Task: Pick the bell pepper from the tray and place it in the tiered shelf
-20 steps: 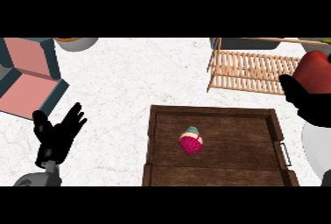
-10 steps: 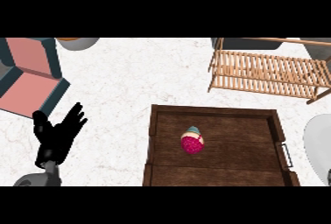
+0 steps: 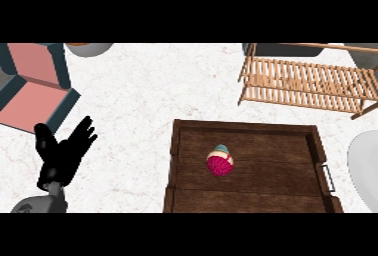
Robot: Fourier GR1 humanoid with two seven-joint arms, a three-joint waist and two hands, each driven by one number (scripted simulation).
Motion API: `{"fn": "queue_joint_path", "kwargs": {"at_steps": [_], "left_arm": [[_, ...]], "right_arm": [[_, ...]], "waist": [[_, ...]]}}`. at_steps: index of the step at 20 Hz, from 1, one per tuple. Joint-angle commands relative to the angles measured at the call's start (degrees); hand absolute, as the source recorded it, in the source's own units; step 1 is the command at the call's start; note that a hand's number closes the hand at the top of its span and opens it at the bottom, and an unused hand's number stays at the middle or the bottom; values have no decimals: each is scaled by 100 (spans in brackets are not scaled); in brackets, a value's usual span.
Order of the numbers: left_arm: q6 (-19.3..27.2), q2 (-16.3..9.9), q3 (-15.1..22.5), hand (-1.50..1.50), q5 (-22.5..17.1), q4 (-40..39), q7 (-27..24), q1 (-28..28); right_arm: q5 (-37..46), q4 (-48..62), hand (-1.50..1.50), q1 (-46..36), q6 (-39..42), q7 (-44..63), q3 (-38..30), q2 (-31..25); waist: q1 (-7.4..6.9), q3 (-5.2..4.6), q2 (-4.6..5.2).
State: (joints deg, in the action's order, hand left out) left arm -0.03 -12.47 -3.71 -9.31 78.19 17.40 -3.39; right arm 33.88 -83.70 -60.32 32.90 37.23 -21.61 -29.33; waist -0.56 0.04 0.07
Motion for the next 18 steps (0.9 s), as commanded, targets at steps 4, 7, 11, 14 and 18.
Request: {"fn": "queue_joint_path", "kwargs": {"at_steps": [4, 7, 11, 14, 18], "left_arm": [[19, 205, 117, 0, 131, -73, -171, 156], [79, 160, 79, 0, 268, -448, -105, -195], [33, 36, -11, 0, 178, 84, 148, 37], [1, 132, 28, 0, 75, 371, 286, 188], [-83, 280, 59, 0, 241, -253, -449, 284]], "right_arm": [[520, 1498, 150, -72, -981, -1184, 378, -201], [563, 1950, 150, -437, -1210, -1203, 335, -303], [666, 2362, 150, -402, -1366, -1553, 462, -418], [793, 2473, 150, -271, -1856, -1732, 628, -83], [625, 3016, 150, -345, -1995, -2437, 441, -314]], "waist": [[-60, -7, 30], [-21, -8, 27], [-27, -6, 6], [-23, -5, -2], [-20, -7, 14]]}}
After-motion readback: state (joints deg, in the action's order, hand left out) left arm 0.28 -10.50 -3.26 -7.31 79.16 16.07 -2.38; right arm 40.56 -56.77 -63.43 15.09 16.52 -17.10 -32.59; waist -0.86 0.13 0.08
